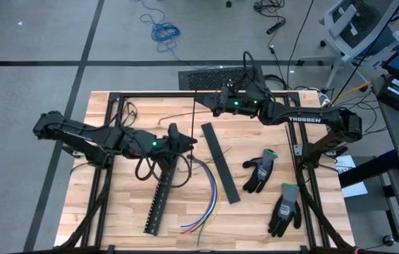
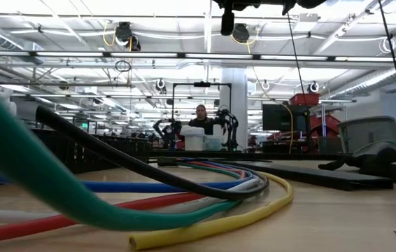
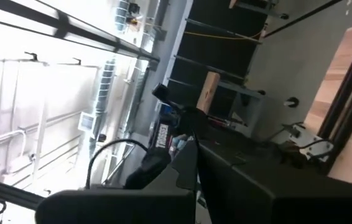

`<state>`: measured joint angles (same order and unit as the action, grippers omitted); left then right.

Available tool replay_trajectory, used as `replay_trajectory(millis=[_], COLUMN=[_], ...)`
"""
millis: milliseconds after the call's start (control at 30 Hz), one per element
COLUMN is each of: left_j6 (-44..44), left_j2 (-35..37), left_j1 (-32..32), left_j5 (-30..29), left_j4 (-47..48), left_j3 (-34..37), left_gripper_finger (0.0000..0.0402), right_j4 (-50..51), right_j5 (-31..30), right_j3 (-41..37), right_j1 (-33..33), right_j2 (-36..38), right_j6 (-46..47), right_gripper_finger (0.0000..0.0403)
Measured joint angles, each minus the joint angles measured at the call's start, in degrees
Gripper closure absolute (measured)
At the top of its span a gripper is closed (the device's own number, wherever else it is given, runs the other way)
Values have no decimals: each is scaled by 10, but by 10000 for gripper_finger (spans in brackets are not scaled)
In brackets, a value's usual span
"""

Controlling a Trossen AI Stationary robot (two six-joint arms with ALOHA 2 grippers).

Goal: Ziptie cables
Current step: Wrap the black zip tie on the cables

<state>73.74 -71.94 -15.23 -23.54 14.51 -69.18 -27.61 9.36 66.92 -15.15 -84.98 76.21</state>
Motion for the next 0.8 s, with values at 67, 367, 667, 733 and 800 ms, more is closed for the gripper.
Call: replay_trajectory(millis=[67, 367, 667, 733, 800], left_j6=[-16, -87, -119, -117, -115], left_j2=[-3, -8, -26, -36, -45], left_j1=[-4, -36, -34, -28, -24], left_j5=[11, 18, 23, 23, 23], left_j4=[-2, -3, -10, -22, -33], left_j3=[0, 1, 1, 1, 1], left_gripper_finger=[220, 220, 220, 220, 220], right_j4=[-7, -3, -12, -15, -13], right_j5=[0, 27, 30, 30, 30], right_j3=[0, 0, 0, 0, 0], right_j1=[-2, -22, -29, -29, -29], right_j2=[2, 3, 2, 2, 2], right_j6=[3, -17, -11, -8, -8], right_gripper_finger=[403, 403, 403, 403, 403])
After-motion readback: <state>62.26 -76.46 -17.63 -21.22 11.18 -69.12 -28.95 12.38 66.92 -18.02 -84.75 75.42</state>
